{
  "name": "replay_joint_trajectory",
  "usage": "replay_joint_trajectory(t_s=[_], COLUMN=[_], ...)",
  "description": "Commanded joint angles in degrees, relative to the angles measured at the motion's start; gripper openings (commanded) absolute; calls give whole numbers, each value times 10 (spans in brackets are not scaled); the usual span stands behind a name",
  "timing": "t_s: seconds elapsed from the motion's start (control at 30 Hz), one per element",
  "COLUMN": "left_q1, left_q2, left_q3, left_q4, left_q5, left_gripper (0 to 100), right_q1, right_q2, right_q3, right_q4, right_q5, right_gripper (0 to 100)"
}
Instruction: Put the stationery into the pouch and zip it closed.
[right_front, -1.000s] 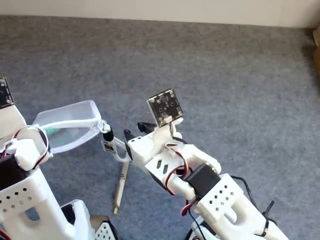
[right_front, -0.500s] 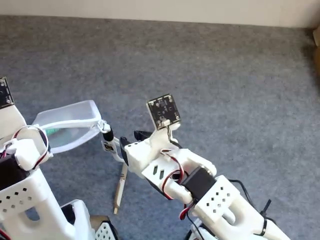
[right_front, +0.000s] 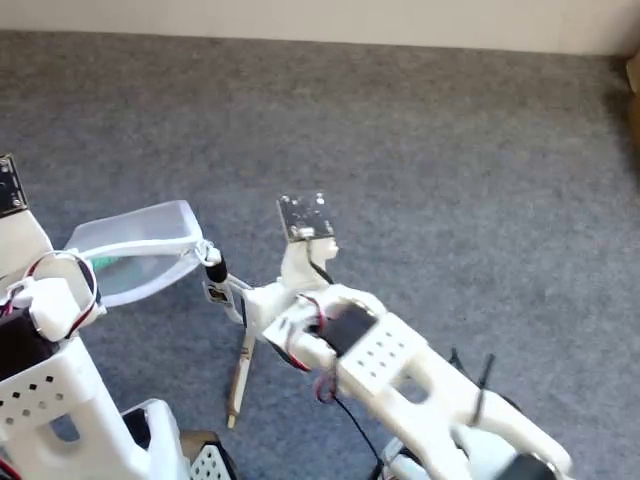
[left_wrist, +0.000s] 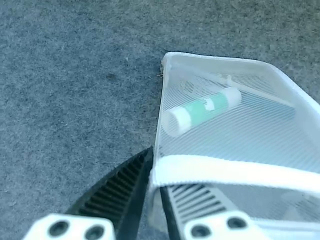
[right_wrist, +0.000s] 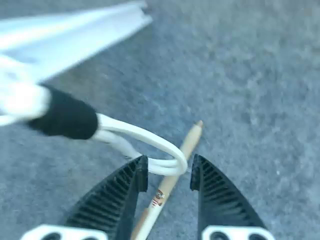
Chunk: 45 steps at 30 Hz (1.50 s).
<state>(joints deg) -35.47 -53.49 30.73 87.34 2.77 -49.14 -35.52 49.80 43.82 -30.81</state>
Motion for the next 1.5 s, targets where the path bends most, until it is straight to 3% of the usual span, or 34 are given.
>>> replay_joint_trajectory(t_s=[0.0, 0.33, 0.73, 0.93, 1.17, 1.47], left_q1=[-8, -7, -6, -7, -5, -5], left_q2=[5, 5, 8, 9, 9, 9], left_q3=[-4, -3, -3, -3, -3, -3], left_q4=[-14, -14, -15, -15, -15, -13], left_q5=[0, 0, 0, 0, -1, -1], left_gripper=[11, 11, 11, 11, 11, 11], right_q1=[-3, -6, -3, 14, 84, 51], right_q2=[79, 152, 86, 175, 302, 367], right_q3=[-69, -94, -144, -165, -253, -305], right_q4=[0, 4, 154, 156, 172, 208], right_q5=[-34, -40, -36, -26, -1, 0], right_gripper=[134, 134, 134, 134, 134, 134])
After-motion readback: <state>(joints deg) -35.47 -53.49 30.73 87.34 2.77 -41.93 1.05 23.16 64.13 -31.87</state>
